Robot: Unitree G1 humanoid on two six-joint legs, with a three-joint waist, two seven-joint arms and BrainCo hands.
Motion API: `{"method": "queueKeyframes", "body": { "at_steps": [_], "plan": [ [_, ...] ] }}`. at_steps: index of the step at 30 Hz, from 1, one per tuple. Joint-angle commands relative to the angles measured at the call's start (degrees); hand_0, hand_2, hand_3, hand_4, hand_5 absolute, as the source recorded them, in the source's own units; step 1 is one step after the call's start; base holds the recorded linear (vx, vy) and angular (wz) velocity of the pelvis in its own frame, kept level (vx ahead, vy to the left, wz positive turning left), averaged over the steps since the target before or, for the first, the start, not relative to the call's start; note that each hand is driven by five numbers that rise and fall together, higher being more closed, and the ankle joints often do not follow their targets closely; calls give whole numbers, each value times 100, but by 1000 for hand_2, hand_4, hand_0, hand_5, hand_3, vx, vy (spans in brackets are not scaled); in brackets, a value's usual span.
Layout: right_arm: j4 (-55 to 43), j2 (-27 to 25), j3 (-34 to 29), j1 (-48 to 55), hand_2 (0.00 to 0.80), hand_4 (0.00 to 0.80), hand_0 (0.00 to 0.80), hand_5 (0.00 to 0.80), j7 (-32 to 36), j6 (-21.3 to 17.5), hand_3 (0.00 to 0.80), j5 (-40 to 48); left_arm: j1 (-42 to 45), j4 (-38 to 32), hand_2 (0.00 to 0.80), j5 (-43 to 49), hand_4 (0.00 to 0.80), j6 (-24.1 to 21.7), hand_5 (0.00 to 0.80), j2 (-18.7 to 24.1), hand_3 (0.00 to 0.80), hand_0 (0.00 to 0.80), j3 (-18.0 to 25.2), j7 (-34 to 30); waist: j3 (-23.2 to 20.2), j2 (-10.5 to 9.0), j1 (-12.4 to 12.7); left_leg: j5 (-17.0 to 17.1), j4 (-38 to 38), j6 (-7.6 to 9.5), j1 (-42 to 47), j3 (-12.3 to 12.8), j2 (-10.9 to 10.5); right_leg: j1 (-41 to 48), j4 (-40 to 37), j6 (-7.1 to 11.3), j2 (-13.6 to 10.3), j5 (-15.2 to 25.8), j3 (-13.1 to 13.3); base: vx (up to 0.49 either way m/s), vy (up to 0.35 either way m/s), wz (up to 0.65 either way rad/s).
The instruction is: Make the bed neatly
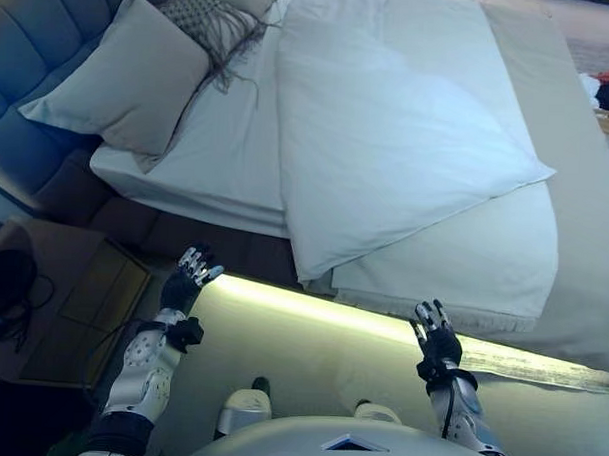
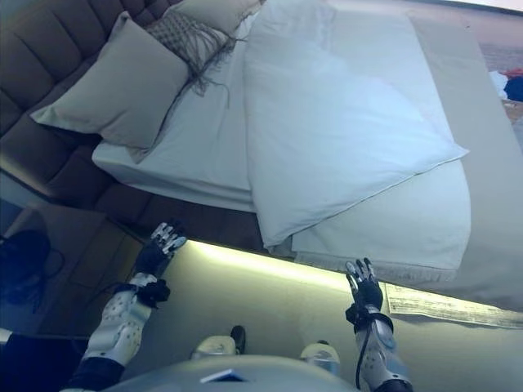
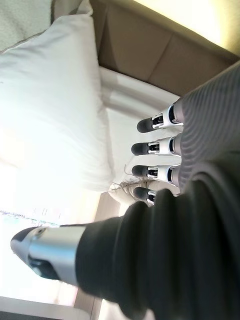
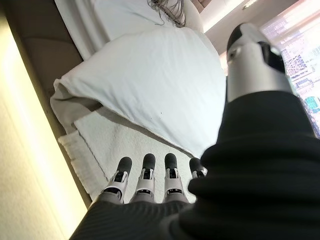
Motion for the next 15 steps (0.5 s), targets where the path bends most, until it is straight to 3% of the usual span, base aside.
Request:
{"method": "queueKeyframes", "body": {
  "at_steps": [1,4,7,9,11,15],
  "plan": [
    [-608,-13,-22,-118,0,0,0,0,182,-135,0,97,-176,-53,0,157,0,-176,0,270,0,0,100,-41,-9,272,-97,-392,375,722,-15,35,-388,-1089,2389,-337,-203,902,285,31,274,34],
    [-628,-40,0,-62,0,0,0,0,280,-36,0,-29,-176,-174,0,75,0,-143,0,293,0,0,118,1,72,301,-201,-467,410,679,90,178,-428,-1385,2272,-341,-146,1030,261,119,78,0],
    [-505,-126,-4,-155,0,0,0,0,505,-94,0,10,-329,-168,0,-60,0,-249,0,330,0,0,-15,202,169,70,-407,-779,612,590,135,231,-524,-1602,964,-148,-34,1515,372,202,-152,-8],
    [-361,-152,-53,-332,0,0,0,0,493,-141,0,93,-426,-91,0,-109,0,-314,0,330,0,0,-58,101,207,-132,-481,-1075,654,497,244,154,-569,-1611,-497,31,-50,1775,423,322,-258,2],
    [-303,-139,-113,-388,0,0,0,0,482,-100,0,80,-375,-123,0,-125,0,-277,0,319,0,0,-8,-20,218,-196,-492,-1241,648,468,374,81,-540,-1568,-1225,121,17,1973,373,366,-244,12],
    [-216,-69,-129,-221,0,0,0,0,604,-129,0,84,-288,-120,0,-79,0,-217,0,266,0,0,47,-121,162,-306,-501,-1461,711,472,578,-33,-403,-1574,-1511,164,121,2021,322,386,-281,9]
  ]
}}
